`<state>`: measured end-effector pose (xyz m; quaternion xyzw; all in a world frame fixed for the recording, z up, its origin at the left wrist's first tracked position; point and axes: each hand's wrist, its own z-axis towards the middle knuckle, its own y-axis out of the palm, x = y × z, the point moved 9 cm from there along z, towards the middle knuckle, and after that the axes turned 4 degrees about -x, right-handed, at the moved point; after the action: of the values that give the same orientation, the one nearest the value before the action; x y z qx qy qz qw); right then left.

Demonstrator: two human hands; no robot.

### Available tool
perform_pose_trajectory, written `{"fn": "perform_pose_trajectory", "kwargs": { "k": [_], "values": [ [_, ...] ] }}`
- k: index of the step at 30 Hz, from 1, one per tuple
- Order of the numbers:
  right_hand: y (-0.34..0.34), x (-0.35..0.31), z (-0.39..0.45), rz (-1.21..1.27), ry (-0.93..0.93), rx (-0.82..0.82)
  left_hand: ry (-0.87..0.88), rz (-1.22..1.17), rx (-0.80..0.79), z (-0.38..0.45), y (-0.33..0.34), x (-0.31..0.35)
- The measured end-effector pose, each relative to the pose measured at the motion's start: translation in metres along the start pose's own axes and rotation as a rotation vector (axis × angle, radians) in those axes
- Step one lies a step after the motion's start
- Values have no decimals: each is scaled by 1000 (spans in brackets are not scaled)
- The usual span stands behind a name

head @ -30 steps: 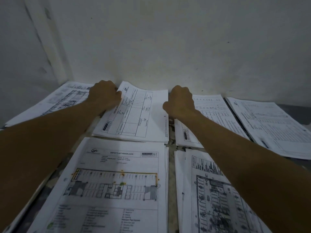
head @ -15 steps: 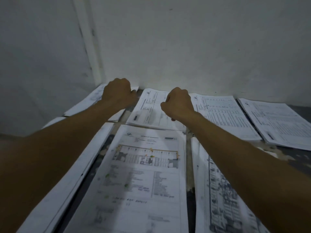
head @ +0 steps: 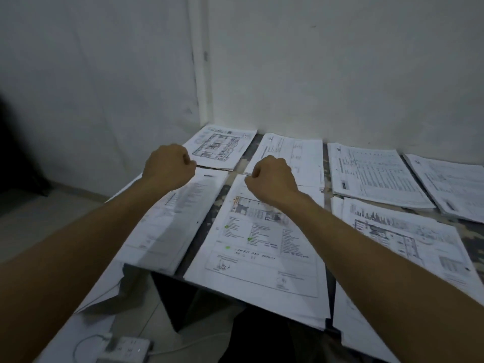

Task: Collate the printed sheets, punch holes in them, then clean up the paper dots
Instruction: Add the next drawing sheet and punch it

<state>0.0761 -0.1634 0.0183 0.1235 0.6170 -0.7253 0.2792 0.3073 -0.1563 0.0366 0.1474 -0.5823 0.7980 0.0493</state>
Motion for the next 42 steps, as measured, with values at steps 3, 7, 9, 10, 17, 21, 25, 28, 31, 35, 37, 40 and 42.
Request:
{"fn": "perform_pose_trajectory", "kwargs": {
  "k": [3, 7, 9, 10, 17, 21, 25, 28, 31, 35, 37, 40, 42],
  "values": [
    [27, -23, -3, -18, -76, -54, -104, 78, -123, -3, 13, -49],
    [54, -46, 3, -38, -114, -101, -202, 99, -272, -2, 29, -100],
    [69, -51, 6, -115, -97, -156, -228, 101, -285, 0, 35, -114],
    [78, -51, 7, -157, -78, -205, -240, 106, -281, 1, 36, -119],
    [108, -58, 7, -317, -70, -253, -244, 33, -190, 6, 29, -123],
    [108, -62, 11, -309, -38, -238, -162, 92, -140, 6, 25, -110],
    [109, -64, 13, -252, -21, -242, -192, 73, -168, 7, 26, -109],
    [109, -67, 13, -216, -36, -235, -263, 74, -235, 6, 26, -115],
    [106, -73, 11, -93, -77, -222, -286, 100, -306, 8, 25, -113],
    [100, -80, 10, 214, -59, -217, -296, 118, -357, 11, 23, -111],
    [98, -72, 11, 512, 85, -195, -297, 122, -368, 11, 24, -112],
    [107, -57, 8, 962, 379, -143, -303, 127, -366, 9, 23, -115],
    [111, -55, 5, 1022, 449, -141, -302, 121, -359, 7, 23, -116]
  ]
}}
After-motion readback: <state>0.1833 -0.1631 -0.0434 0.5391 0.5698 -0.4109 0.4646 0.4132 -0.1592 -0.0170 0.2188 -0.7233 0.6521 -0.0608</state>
